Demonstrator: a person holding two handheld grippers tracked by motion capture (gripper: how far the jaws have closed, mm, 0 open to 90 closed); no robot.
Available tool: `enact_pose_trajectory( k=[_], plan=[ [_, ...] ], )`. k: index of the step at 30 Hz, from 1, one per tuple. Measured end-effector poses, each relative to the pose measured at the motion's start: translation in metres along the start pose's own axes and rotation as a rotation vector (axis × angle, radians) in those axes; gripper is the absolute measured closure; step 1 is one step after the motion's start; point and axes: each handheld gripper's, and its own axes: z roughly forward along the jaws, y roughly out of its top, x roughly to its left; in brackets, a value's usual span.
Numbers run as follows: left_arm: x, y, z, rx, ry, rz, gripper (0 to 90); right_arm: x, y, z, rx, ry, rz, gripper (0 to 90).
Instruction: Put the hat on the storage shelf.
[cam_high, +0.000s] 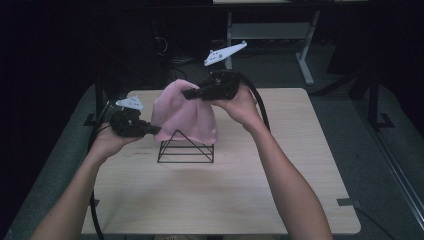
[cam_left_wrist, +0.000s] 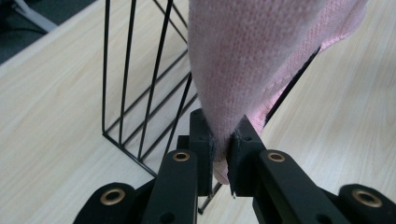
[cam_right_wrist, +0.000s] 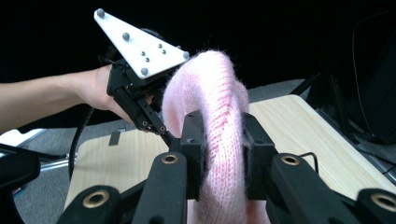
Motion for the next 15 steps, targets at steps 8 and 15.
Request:
enact_pose_trajectory(
  k=[8, 15],
  plan=[
    [0.003, -0.006, 0.002, 0.043, 0.016, 0.017, 81.8, 0.002, -0.006, 0.008, 0.017, 0.014, 0.002, 74.3],
    [0.001, -0.007, 0.006, 0.067, 0.034, 0.017, 81.8, 0.003, -0.011, 0.012, 0.035, 0.022, 0.006, 74.2]
  ],
)
